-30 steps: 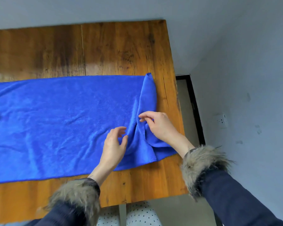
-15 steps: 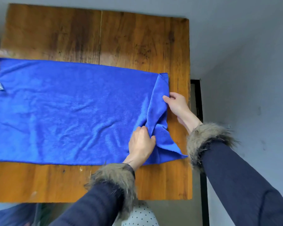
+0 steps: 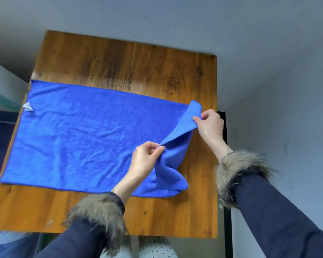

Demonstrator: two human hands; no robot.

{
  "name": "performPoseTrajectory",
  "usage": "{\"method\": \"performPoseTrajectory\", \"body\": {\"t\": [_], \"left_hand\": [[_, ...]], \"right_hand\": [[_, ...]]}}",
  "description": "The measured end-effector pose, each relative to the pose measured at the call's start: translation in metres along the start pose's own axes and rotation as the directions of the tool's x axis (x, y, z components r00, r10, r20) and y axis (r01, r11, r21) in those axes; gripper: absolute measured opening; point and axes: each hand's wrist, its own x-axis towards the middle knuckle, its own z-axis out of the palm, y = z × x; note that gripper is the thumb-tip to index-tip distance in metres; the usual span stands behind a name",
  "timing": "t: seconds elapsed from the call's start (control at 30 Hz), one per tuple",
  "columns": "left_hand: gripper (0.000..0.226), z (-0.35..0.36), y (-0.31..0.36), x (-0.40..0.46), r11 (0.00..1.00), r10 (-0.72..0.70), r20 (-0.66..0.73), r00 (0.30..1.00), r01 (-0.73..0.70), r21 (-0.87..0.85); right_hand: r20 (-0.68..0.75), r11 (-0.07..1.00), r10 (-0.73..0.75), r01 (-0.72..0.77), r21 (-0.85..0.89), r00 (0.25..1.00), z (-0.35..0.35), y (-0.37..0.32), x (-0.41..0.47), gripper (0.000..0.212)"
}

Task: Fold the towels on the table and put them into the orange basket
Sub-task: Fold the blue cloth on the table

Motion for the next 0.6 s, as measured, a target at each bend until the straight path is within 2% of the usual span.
{"method": "performPoseTrajectory", "body": {"t": [0.1, 0.23, 0.47, 0.6], "left_hand": [[0.019, -0.037, 0.008, -0.003, 0.998, 0.051, -0.095, 0.994, -0.049, 0.027], [0.019, -0.097, 0.011, -0.008, 0.995, 0.095, -0.182, 0.979, -0.097, 0.001], [0.017, -0.213, -0.003, -0.005, 0.991, 0.099, -0.295, 0.951, -0.122, -0.062], [0.017, -0.276, -0.022, 0.001, 0.993, 0.087, -0.416, 0.905, -0.114, -0.04]], "right_hand": [[-0.032, 0.989, -0.146, 0.147, 0.027, 0.989, 0.005, -0.036, -0.012, 0.013], [-0.007, 0.946, -0.322, 0.322, 0.021, 0.947, 0.029, -0.092, -0.031, 0.007], [0.09, 0.872, -0.487, 0.49, -0.017, 0.869, 0.098, -0.192, -0.065, 0.011], [0.156, 0.841, -0.53, 0.54, -0.03, 0.834, 0.149, -0.242, -0.082, 0.013]]}}
